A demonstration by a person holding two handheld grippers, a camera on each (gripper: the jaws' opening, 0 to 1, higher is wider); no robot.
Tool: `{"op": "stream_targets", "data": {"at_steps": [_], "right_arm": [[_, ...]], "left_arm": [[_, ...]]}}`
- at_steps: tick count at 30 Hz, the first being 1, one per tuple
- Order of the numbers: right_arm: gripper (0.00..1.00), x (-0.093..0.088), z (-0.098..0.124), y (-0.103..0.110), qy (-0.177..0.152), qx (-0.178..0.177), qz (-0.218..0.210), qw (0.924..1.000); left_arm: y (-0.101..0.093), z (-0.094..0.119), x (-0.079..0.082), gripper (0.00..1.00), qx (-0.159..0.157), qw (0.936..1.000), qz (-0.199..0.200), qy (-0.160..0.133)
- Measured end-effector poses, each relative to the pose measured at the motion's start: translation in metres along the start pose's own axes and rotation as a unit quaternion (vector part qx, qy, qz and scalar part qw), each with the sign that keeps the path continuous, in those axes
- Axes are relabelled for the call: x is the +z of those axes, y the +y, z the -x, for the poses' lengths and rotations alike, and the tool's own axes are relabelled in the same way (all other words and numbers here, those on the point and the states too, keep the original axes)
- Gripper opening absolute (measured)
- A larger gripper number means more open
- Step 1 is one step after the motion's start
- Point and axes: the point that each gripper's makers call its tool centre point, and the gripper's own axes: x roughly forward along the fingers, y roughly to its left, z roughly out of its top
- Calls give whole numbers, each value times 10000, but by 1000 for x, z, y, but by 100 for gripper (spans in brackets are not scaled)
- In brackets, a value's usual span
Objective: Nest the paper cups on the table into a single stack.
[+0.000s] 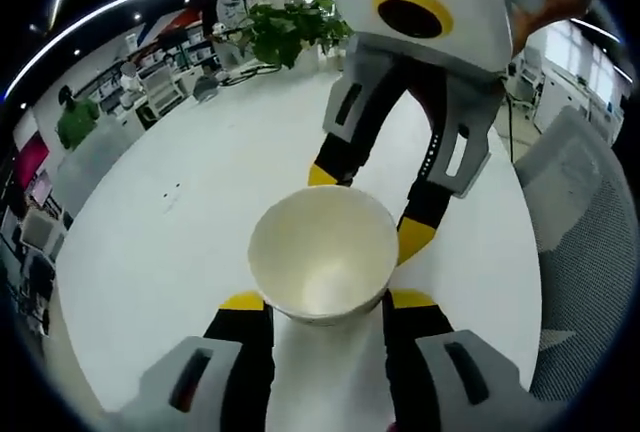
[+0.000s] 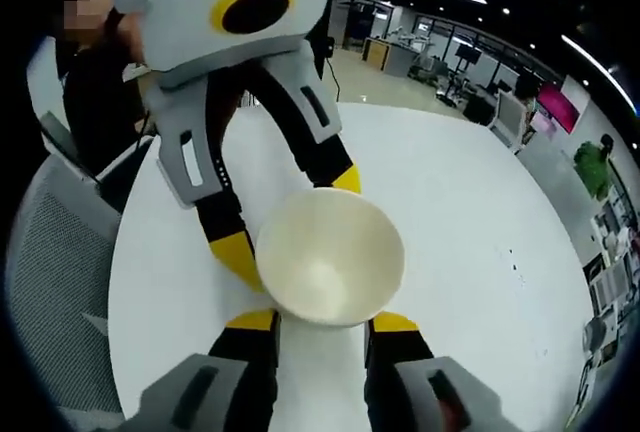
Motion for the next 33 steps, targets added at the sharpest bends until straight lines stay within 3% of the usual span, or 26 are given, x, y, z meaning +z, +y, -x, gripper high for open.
{"op": "stream_targets", "data": {"at_steps": [9, 12, 14, 19, 29, 33], "right_arm": [[36, 2, -3, 2, -61, 3, -111, 9999], [38, 1, -3, 2, -75, -71, -354, 9993], [40, -1, -1, -2, -119, -308, -629, 9975], [46, -8, 9, 5, -364, -480, -1101, 9921], [49, -36, 31, 19, -552, -938, -1864, 9764], [50, -50, 47, 32, -686, -1245, -2365, 9612]], "left_arm": [[-3, 1, -8, 45, -118, 9998, 131, 112], [-4, 4, -24, 49, -12, 9990, -35, 437], [-2, 4, -34, 50, 18, 9989, -18, 468], [2, 19, -38, 53, 298, 9968, 705, 248], [-26, 50, -52, 56, 738, 9845, 1580, -201], [-41, 63, -62, 56, 902, 9746, 2014, -387]]}}
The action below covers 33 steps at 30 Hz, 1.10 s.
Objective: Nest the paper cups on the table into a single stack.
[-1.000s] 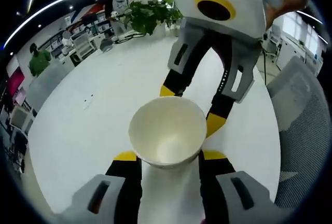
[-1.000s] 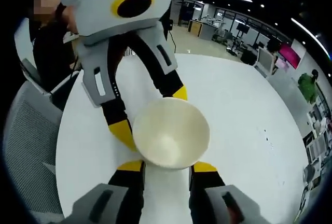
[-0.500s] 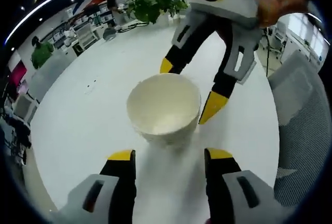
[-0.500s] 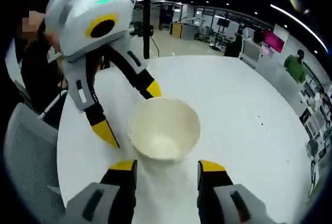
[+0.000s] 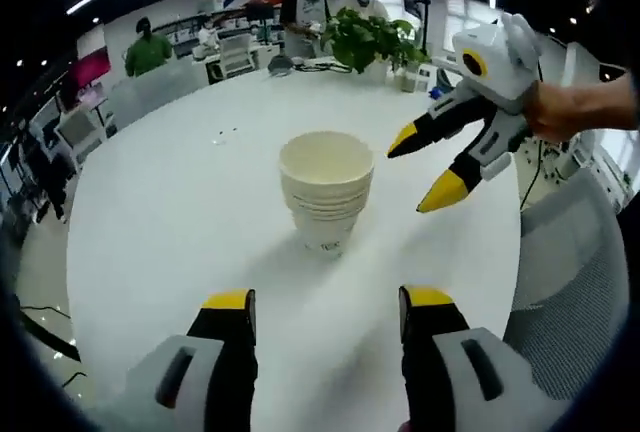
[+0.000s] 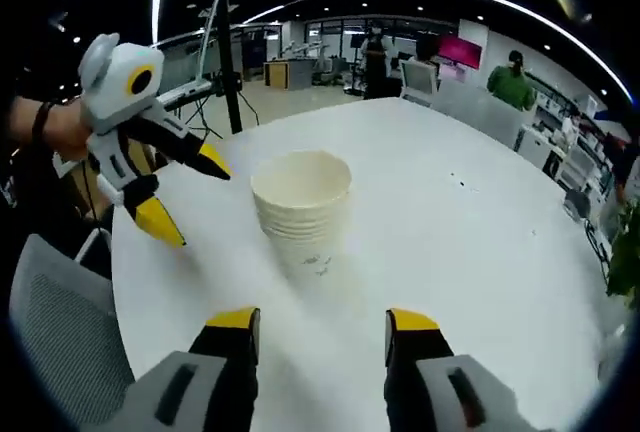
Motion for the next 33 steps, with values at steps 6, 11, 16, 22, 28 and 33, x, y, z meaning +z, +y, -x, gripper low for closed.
{"op": "stream_targets", "data": {"at_steps": [6, 11, 16, 22, 28, 33], "right_arm": [[52, -22, 17, 7, -132, -115, -418, 9990], [53, -40, 37, 11, -292, -373, -837, 9954], [54, -53, 42, 22, -222, -366, -873, 9953], [56, -66, 46, 37, -118, -372, -817, 9959], [57, -73, 54, 50, -131, -427, -973, 9942], [58, -83, 66, 57, -66, -593, -847, 9946]], "left_arm": [[-11, 13, -23, 60, 152, 9985, 506, -114], [-26, 26, -35, 61, 302, 9945, 962, -288], [-29, 29, -51, 63, 502, 9906, 1235, -294], [-32, 38, -55, 63, 640, 9878, 1361, -400], [-48, 44, -61, 63, 676, 9867, 1418, -418], [-46, 47, -59, 67, 757, 9880, 1288, -386]]}}
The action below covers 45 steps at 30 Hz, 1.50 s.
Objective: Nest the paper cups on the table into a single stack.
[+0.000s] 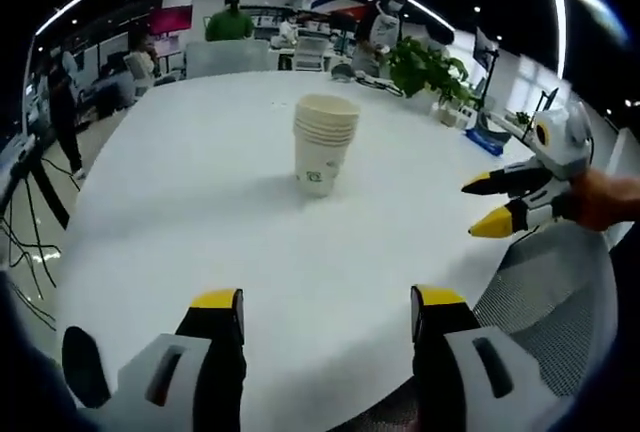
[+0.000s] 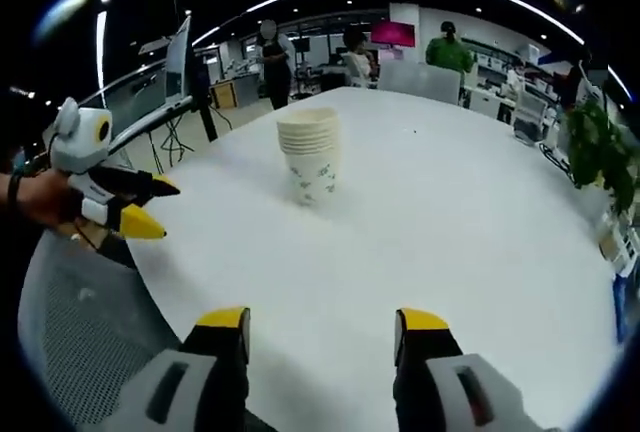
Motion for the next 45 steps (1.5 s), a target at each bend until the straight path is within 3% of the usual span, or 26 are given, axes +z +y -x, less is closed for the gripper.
{"op": "stream_targets", "data": {"at_steps": [3, 8, 10, 12, 22, 33, 45], "right_arm": [[59, 0, 8, 6, -111, -23, -25, 9999], [61, -5, 12, -1, -195, -108, -223, 9995], [62, 3, 14, -8, -360, -230, -323, 9986], [62, 3, 14, -11, -425, -278, -375, 9980], [64, 7, 14, -8, -538, -235, -423, 9974], [67, 8, 17, -17, -681, -349, -714, 9945], [72, 7, 17, -13, -638, -308, -740, 9947]], "left_arm": [[2, 2, 4, 67, 51, 10000, 9, -75], [-4, 0, 1, 66, 102, 9999, -37, -108], [-6, 1, 0, 67, 72, 9998, -123, -108], [-10, 3, 4, 67, -12, 9997, -38, -237], [-11, 10, 16, 67, 175, 9982, -353, -452], [-4, 12, 14, 66, 239, 9990, -61, -380], [-3, 9, 8, 68, 276, 9987, -354, -237]]}}
